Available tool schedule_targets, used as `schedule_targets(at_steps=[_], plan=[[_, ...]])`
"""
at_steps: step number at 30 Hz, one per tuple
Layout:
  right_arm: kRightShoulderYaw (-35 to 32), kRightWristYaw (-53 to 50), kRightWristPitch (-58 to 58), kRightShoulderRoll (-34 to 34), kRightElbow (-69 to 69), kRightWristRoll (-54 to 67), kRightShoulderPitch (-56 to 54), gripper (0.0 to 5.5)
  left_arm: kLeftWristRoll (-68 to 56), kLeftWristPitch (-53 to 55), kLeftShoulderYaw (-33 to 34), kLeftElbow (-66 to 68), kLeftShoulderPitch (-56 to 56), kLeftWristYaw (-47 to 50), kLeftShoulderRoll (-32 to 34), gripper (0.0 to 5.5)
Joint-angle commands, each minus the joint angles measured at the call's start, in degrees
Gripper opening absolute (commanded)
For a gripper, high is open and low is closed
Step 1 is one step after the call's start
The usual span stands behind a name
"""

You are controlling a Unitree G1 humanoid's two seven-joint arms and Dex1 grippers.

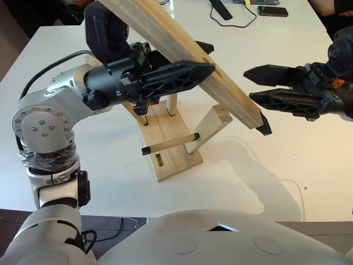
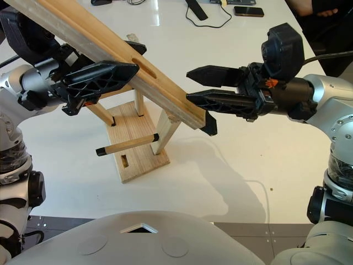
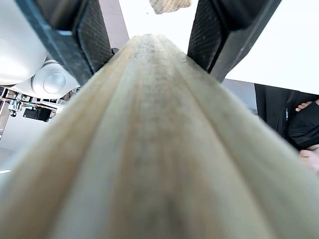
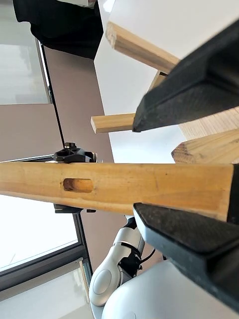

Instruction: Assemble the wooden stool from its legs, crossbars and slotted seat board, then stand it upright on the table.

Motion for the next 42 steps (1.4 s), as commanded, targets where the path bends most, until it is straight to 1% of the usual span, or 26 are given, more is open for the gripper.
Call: schedule_targets(at_steps=[1,4,6,7,10,14,17,20,22,26,28,32,34,38,42], plan=[[-2.1,-1.9,-0.9,0.8,0.7,-0.4,0.1,2.97,-1.2,-1.9,1.8,1.0,-1.9,3.2,-1.3,2.04],[-4.8,-2.6,-1.7,1.1,1.9,-1.1,2.5,2.97,-0.7,-2.9,4.8,3.1,-4.4,4.5,0.8,2.04],[-6.8,-3.3,-2.2,1.3,3.0,-1.5,4.3,2.97,0.8,-2.3,7.6,4.4,-5.3,2.4,4.9,2.04],[-7.7,-3.4,-2.5,1.4,3.8,-2.2,5.5,2.97,2.1,-1.6,9.2,4.9,-4.9,0.1,8.0,2.04],[-11.7,-4.4,-3.6,2.3,3.8,-4.0,12.3,2.97,9.0,-1.3,11.9,7.8,-3.9,-9.0,17.5,2.04],[-16.1,-4.8,-5.3,4.6,1.2,-7.1,22.6,2.97,18.4,-4.5,13.9,9.1,-1.3,-21.7,26.9,2.04],[-19.2,-5.5,-6.7,6.5,-2.1,-8.2,29.1,2.97,25.1,-8.3,14.7,7.4,4.4,-32.1,31.6,2.04],[-20.1,-5.3,-8.0,7.5,-5.3,-10.3,34.0,2.97,30.8,-11.9,16.0,5.0,13.5,-41.5,34.3,2.04],[-20.5,-5.3,-8.6,8.0,-6.3,-10.6,35.7,2.97,35.4,-16.7,16.8,4.0,18.7,-45.6,33.8,2.04],[-20.0,-5.5,-9.4,8.0,-7.0,-11.4,36.7,2.97,43.1,-24.0,14.9,6.4,23.7,-48.1,32.5,2.04],[-19.5,-5.5,-9.8,8.0,-7.6,-11.9,37.2,2.97,45.5,-27.7,14.0,6.4,26.3,-48.1,30.2,2.04],[-19.4,-5.9,-9.9,7.9,-8.6,-11.7,37.6,2.97,50.2,-36.4,11.4,6.3,32.6,-45.2,22.2,2.04],[-19.9,-6.2,-9.8,7.8,-9.0,-11.1,38.0,2.97,49.4,-35.2,11.7,6.1,35.0,-46.6,22.8,2.04],[-20.9,-7.3,-10.1,8.9,-12.0,-10.5,41.1,2.97,42.9,-26.6,14.8,5.7,38.3,-47.3,24.9,2.04],[-21.3,-9.3,-10.9,10.4,-15.3,-10.1,44.0,2.97,40.6,-22.7,17.8,1.9,44.0,-46.0,24.0,2.04]])
